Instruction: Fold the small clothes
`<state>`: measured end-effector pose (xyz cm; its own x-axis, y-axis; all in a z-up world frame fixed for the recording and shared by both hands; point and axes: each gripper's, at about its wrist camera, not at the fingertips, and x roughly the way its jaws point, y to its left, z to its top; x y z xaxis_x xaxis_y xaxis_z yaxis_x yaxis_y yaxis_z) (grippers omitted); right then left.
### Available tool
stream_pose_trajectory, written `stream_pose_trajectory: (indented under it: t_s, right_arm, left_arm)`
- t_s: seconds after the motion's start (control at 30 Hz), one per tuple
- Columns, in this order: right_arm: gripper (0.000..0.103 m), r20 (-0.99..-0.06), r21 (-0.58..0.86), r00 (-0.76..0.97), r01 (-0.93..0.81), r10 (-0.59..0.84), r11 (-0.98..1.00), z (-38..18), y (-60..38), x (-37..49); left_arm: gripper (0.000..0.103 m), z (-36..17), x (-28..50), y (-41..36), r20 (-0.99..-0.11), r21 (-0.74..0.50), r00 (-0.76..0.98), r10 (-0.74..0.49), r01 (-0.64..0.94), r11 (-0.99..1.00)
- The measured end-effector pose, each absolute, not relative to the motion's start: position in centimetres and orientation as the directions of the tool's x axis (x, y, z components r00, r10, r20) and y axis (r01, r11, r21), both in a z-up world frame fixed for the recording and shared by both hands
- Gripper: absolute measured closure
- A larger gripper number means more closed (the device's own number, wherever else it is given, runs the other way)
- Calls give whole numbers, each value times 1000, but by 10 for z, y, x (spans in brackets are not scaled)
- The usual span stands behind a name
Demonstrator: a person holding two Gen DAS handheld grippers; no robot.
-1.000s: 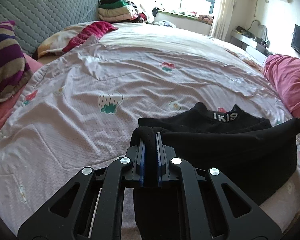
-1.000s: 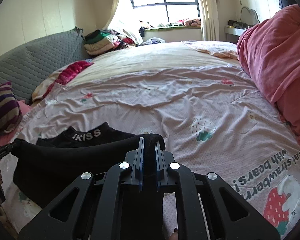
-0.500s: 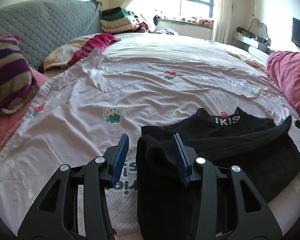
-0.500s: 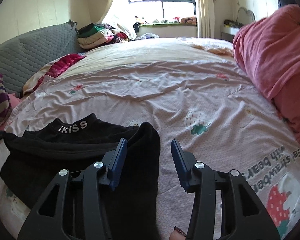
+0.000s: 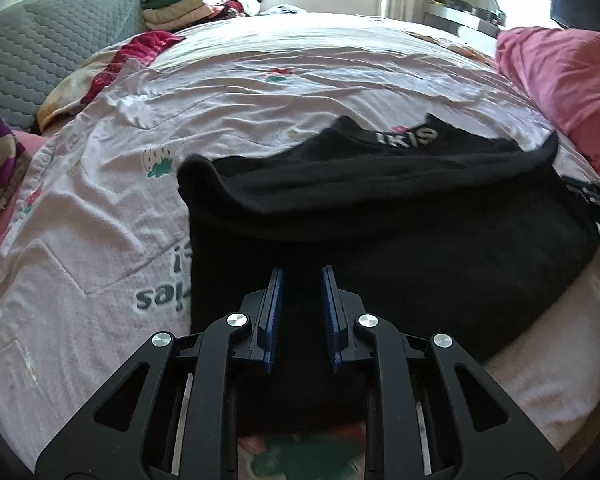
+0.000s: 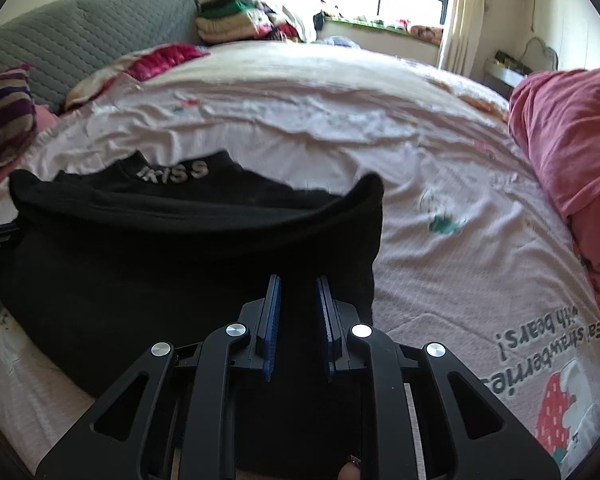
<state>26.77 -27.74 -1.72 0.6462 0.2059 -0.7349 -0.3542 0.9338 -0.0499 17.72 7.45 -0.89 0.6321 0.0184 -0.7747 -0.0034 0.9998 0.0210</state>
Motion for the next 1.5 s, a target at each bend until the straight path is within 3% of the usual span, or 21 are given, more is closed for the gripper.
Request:
stream_pose_trajectory:
  t_s: [0.53, 0.77, 0.8, 0.87, 0.9, 0.97, 1.17, 1.2, 1.27, 1.3, 1.5]
  right_arm:
    - [86, -754, -3, 628, -297, 192, 955, -23, -270, 322]
    - [86, -749, -4, 643, -245, 160, 970, -22, -278, 335]
    - [86, -747, -1, 647, -236, 156, 972, -21, -281, 336]
    - [84, -747, 4, 648, -220, 150, 975, -21, -286, 338]
    - [81, -746, 7, 650, -210, 144, 978, -21, -289, 339]
    - [65, -749, 20, 647, -193, 142, 981, -22, -294, 342]
    - [66, -775, 126, 590, -206, 226, 970, -29, -307, 348]
    - [69, -774, 148, 582, -214, 248, 966, -29, -307, 349]
    - [90, -768, 177, 575, -233, 282, 956, -28, -307, 347]
    - [95, -764, 174, 580, -236, 282, 956, -26, -306, 345]
    - [97, -704, 164, 651, -240, 284, 957, -2, -308, 339]
  left_arm:
    - [89, -10, 229, 102, -757, 23, 649, 72, -83, 996]
    - [89, -8, 238, 125, -764, -51, 644, 41, -123, 991]
    - [88, -7, 238, 128, -763, -60, 645, 39, -131, 990]
    - [68, -6, 237, 132, -762, -58, 645, 52, -148, 987]
    - [68, -6, 237, 135, -764, -66, 644, 50, -156, 986]
    - [68, -8, 238, 139, -769, -88, 638, 38, -163, 983]
    - [68, -15, 240, 139, -782, -118, 623, 5, -155, 981]
    - [70, -16, 240, 139, -783, -120, 623, 0, -152, 981]
    - [94, -16, 239, 137, -779, -120, 627, 1, -151, 981]
    - [97, -15, 239, 137, -774, -116, 633, 6, -151, 982]
    - [101, 8, 231, 135, -710, -112, 703, 19, -140, 984]
